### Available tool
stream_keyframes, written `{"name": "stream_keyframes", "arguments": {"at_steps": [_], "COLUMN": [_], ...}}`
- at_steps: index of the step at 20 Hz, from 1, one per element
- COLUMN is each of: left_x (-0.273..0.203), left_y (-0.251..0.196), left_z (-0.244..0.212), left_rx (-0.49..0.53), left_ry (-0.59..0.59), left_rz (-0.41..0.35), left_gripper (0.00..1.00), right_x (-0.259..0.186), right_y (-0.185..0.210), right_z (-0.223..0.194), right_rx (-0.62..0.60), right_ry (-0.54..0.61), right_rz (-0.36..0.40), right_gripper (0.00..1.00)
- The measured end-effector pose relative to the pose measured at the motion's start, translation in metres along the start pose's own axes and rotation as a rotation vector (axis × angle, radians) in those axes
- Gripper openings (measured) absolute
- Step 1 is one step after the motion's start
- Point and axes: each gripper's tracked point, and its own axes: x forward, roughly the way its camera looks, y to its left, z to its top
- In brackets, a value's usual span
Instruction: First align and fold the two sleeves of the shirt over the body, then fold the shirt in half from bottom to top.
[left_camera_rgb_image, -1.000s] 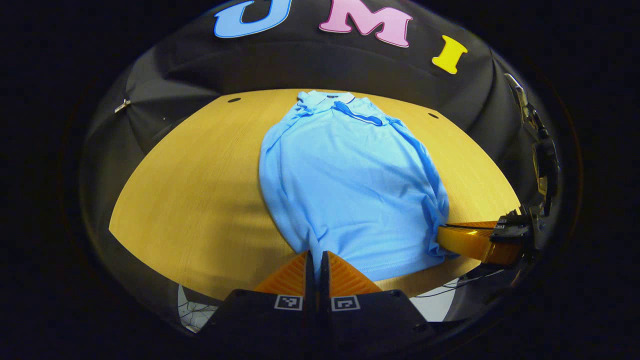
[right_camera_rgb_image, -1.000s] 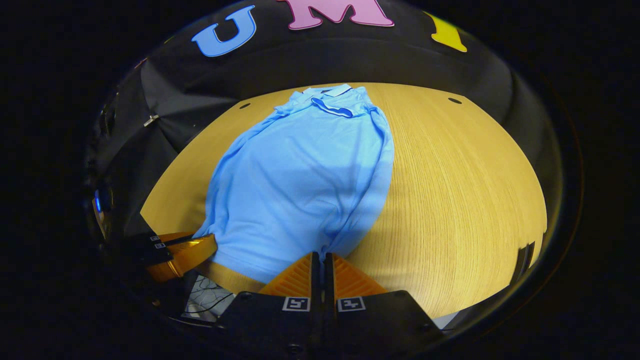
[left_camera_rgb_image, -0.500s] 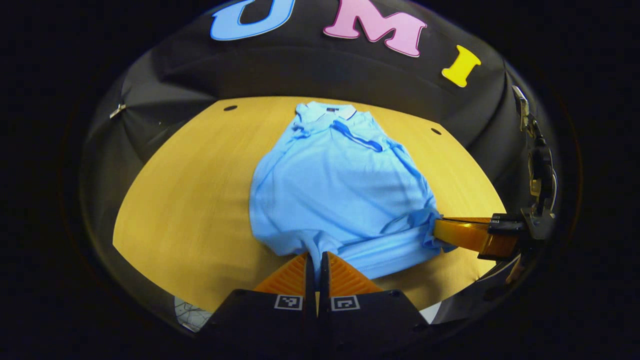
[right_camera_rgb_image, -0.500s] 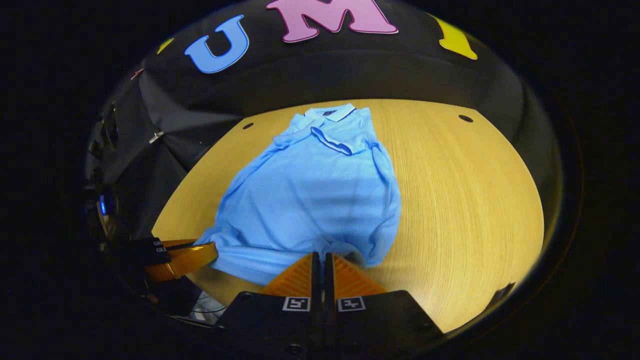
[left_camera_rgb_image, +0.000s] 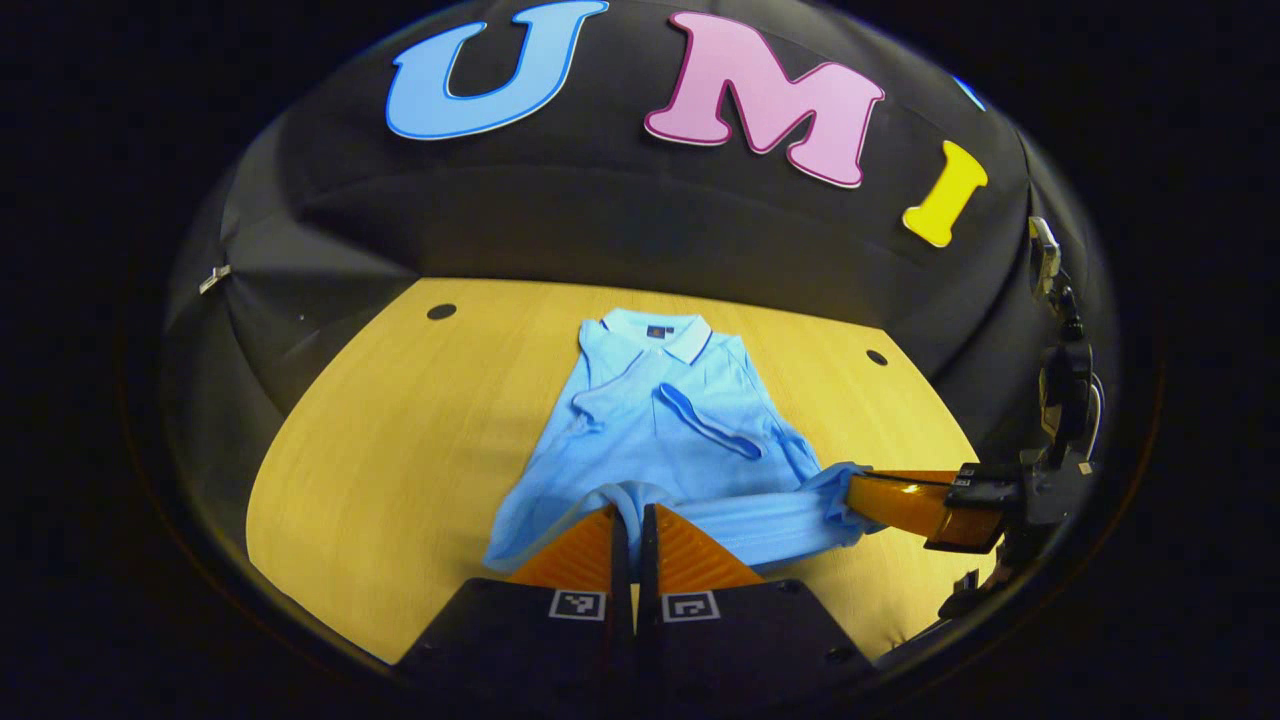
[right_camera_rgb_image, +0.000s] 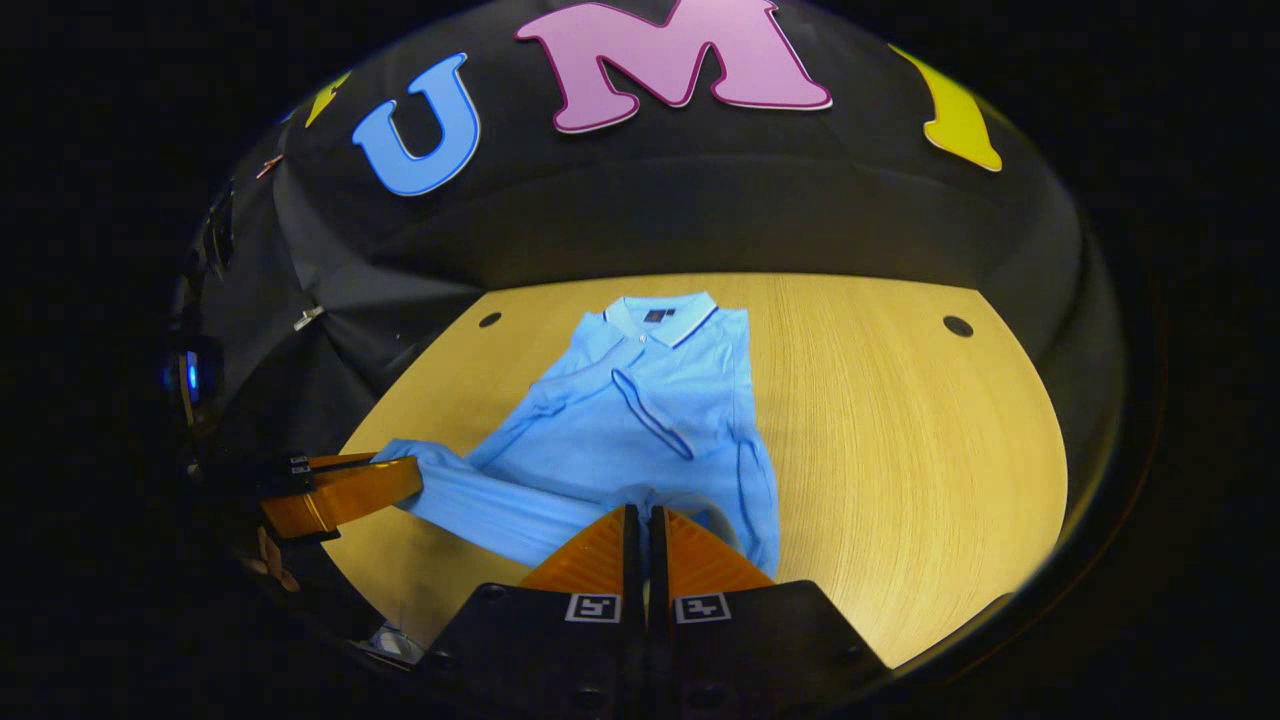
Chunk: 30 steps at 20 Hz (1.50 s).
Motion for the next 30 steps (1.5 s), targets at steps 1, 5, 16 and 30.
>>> {"name": "stream_keyframes", "arguments": {"at_steps": [1, 5, 16, 30], "left_x": [0.010, 0.053, 0.203, 0.337], "left_y": [0.003, 0.015, 0.030, 0.059], "left_z": [0.014, 0.071, 0.181, 0.170], "left_rx": [-0.009, -0.022, 0.124, 0.108], "left_ry": [-0.014, -0.065, -0.162, -0.126], "left_rz": [0.001, 0.013, -0.028, -0.006], "left_gripper": [0.06, 0.06, 0.06, 0.12], "right_x": [0.008, 0.043, 0.170, 0.279], "right_y": [0.000, -0.003, -0.061, -0.105], "right_z": [0.015, 0.075, 0.179, 0.172], "right_rx": [0.000, -0.055, -0.069, 0.002], "right_ry": [-0.017, -0.097, -0.186, -0.157], "right_rz": [0.006, 0.010, -0.068, -0.174], "right_gripper": [0.05, 0.05, 0.05, 0.05]}}
